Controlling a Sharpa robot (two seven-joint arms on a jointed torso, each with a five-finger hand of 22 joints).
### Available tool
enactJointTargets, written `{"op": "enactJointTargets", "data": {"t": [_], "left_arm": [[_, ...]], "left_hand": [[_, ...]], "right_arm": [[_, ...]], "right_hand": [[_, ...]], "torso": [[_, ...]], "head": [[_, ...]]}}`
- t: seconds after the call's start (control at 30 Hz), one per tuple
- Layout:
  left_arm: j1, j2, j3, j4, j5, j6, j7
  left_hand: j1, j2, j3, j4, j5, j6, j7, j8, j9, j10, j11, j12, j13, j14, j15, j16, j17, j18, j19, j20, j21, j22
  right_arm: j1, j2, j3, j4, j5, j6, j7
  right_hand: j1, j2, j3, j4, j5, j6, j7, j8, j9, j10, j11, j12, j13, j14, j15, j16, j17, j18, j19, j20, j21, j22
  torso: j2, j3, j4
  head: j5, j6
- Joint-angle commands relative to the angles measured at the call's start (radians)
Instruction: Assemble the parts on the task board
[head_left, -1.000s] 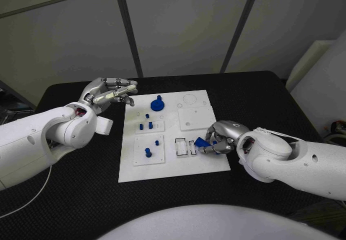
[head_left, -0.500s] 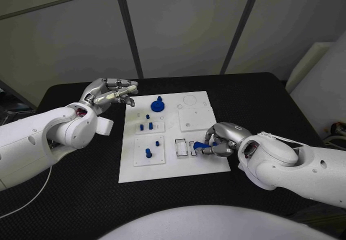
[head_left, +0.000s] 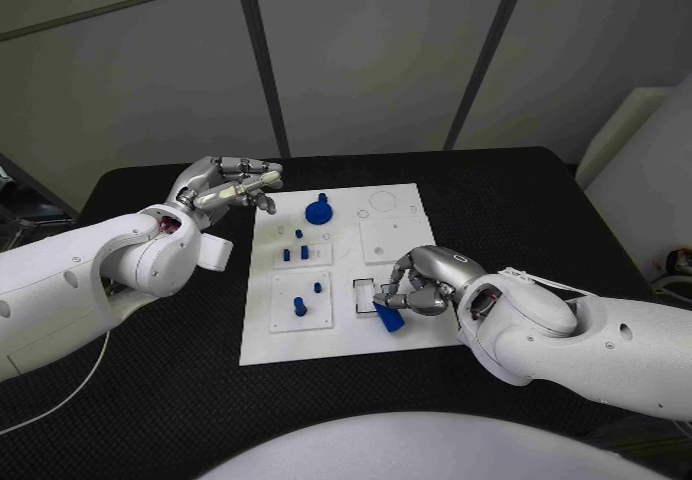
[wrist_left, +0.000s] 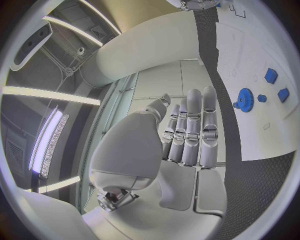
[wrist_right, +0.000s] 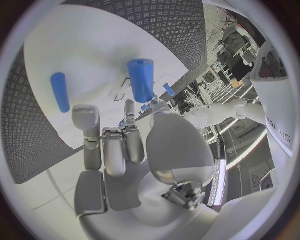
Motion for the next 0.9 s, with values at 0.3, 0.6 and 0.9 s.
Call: {"op": "enactJointTargets", "data": {"t": [0.3, 0.6, 0.9], "left_arm": [[0.001, 0.002, 0.000, 0.000, 0.002, 0.011, 0.008], [0.001, 0.001, 0.000, 0.000, 0.002, 0.011, 0.006], [0.001, 0.003, 0.000, -0.003, 0.002, 0.013, 0.007]], "left_hand": [[-0.007, -0.003, -0.003, 0.002, -0.002, -0.004, 0.004, -0.001, -0.001, -0.007, 0.002, 0.007, 0.001, -0.003, 0.007, -0.005, -0.001, -0.005, 0.007, 0.003, -0.005, -0.001], [-0.006, -0.003, -0.002, 0.001, -0.001, -0.005, 0.004, -0.001, -0.001, -0.007, 0.002, 0.007, 0.001, -0.003, 0.007, -0.005, -0.001, -0.005, 0.007, 0.003, -0.005, -0.002], [-0.006, -0.003, -0.002, 0.001, -0.001, -0.005, 0.004, -0.001, -0.001, -0.007, 0.002, 0.007, 0.001, -0.003, 0.007, -0.005, -0.001, -0.005, 0.007, 0.003, -0.005, -0.002]], "right_arm": [[0.002, 0.030, 0.001, -0.024, -0.001, 0.023, -0.007], [0.005, 0.044, 0.001, -0.047, -0.054, 0.089, -0.033], [0.005, 0.036, 0.001, -0.031, -0.100, -0.022, 0.006]], "right_hand": [[0.049, 0.018, -0.002, -0.012, 0.008, 0.003, -0.011, 0.017, 0.015, 0.008, -0.015, -0.001, 0.105, 0.097, -0.013, 0.000, 0.223, -0.017, 0.010, -0.006, 0.008, 0.008], [0.065, 0.005, -0.014, -0.009, -0.025, -0.003, -0.009, 0.020, 0.022, -0.002, -0.013, -0.017, 0.090, 0.095, -0.011, -0.005, 0.214, -0.017, 0.005, -0.006, 0.004, 0.003], [0.054, 0.003, -0.024, -0.002, -0.030, -0.003, -0.008, 0.022, 0.025, -0.001, -0.013, -0.017, 0.092, 0.095, -0.011, -0.004, 0.216, -0.019, 0.010, -0.005, 0.011, 0.015]], "torso": [[0.001, 0.0000, -0.0005], [0.001, 0.0009, -0.0030], [0.000, 0.0017, -0.0020]], "head": [[0.010, -0.001], [0.012, -0.008], [0.011, -0.009]]}}
